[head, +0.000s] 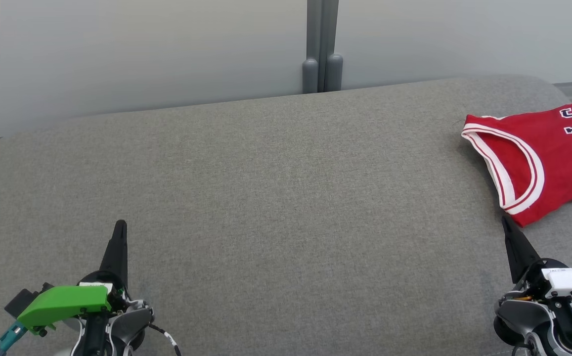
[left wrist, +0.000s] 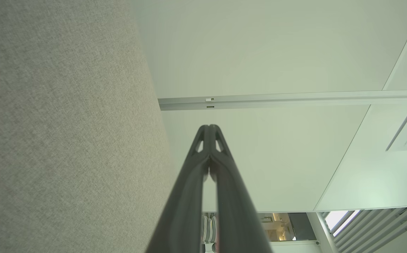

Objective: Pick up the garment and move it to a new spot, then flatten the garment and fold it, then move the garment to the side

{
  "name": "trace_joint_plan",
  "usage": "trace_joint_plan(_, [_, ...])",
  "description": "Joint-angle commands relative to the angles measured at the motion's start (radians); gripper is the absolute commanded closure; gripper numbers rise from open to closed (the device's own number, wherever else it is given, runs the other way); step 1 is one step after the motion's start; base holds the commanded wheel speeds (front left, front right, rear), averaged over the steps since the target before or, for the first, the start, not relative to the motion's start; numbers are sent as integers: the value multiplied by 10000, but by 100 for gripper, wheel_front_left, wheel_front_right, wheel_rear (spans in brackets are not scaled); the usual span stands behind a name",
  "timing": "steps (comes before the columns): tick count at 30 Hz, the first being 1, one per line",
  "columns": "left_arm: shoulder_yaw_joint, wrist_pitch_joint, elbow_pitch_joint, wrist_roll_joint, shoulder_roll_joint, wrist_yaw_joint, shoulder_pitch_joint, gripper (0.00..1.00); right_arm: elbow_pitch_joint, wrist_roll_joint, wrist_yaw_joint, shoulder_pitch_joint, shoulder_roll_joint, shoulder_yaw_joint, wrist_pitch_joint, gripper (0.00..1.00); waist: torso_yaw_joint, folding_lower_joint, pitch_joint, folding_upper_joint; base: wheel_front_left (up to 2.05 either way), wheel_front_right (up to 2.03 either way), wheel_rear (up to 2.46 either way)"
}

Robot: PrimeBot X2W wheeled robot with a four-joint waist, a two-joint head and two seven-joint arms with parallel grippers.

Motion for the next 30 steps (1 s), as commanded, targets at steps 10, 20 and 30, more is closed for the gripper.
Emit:
trace_joint_plan(10, [29, 10, 2, 26, -4, -26, -105, 100, 27, -65, 7, -66, 11, -63, 66, 100, 0, 0, 0, -1, 0, 0, 0])
trace_joint_plan(20, [33, 15, 2, 31, -7, -26, -105, 100, 29, -92, 7, -70, 29, -89, 89, 100, 0, 0, 0, -1, 0, 0, 0])
trace_joint_plan(30, [36, 19, 2, 36, -9, -26, -105, 100, 31, -114, 7, -74, 43, -111, 101, 100, 0, 0, 0, -1, 0, 0, 0])
